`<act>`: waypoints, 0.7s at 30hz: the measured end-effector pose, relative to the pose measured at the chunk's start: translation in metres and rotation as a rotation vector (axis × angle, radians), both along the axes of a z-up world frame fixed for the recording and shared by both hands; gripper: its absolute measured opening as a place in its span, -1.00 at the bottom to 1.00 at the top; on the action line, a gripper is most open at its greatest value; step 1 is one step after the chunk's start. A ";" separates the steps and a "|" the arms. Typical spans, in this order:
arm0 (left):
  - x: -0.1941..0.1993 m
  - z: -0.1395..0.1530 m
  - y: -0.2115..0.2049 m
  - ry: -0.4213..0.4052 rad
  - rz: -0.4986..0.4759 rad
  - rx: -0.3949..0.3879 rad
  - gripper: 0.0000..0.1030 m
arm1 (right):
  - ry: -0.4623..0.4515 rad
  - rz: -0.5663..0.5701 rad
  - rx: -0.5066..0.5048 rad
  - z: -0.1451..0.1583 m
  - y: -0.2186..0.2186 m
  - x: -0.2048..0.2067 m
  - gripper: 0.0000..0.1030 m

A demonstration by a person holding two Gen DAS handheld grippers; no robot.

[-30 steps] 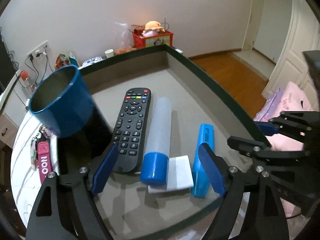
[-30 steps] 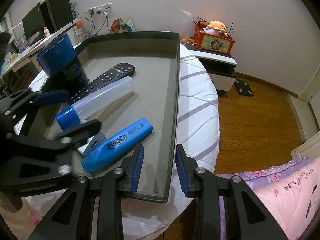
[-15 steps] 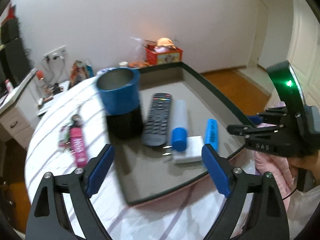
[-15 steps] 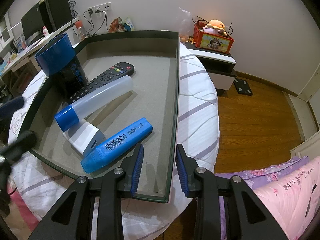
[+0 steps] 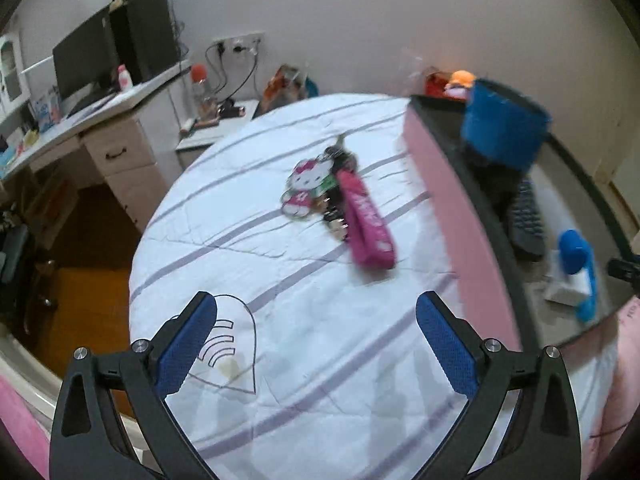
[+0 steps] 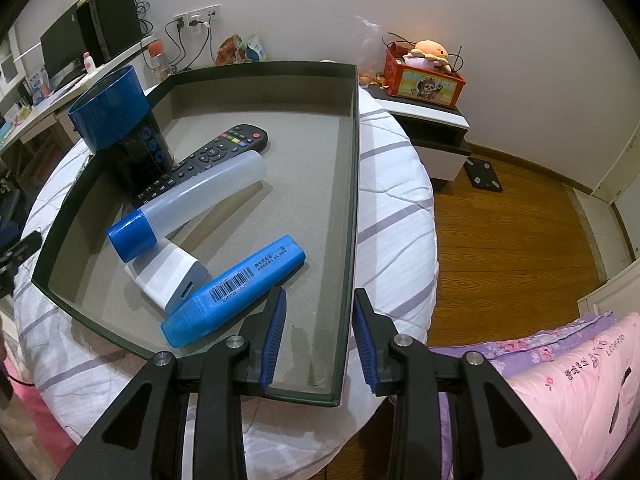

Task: Organize rigid objects
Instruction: 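Move the left tool to the pink keychain strap and grasp it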

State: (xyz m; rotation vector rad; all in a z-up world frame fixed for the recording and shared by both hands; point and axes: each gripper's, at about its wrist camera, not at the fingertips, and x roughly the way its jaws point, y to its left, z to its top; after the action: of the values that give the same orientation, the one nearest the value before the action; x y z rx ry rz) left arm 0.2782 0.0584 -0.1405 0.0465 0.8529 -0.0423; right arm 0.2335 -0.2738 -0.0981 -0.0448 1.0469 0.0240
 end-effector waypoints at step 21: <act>0.035 -0.017 -0.003 0.032 -0.065 -0.144 -0.48 | 0.002 -0.005 -0.007 0.000 -0.002 0.000 -0.30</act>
State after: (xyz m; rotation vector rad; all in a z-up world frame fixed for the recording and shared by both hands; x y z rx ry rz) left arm 0.3135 0.0559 -0.1576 -0.0621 0.8783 -0.1656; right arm 0.2331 -0.2762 -0.0980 -0.0478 1.0496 0.0158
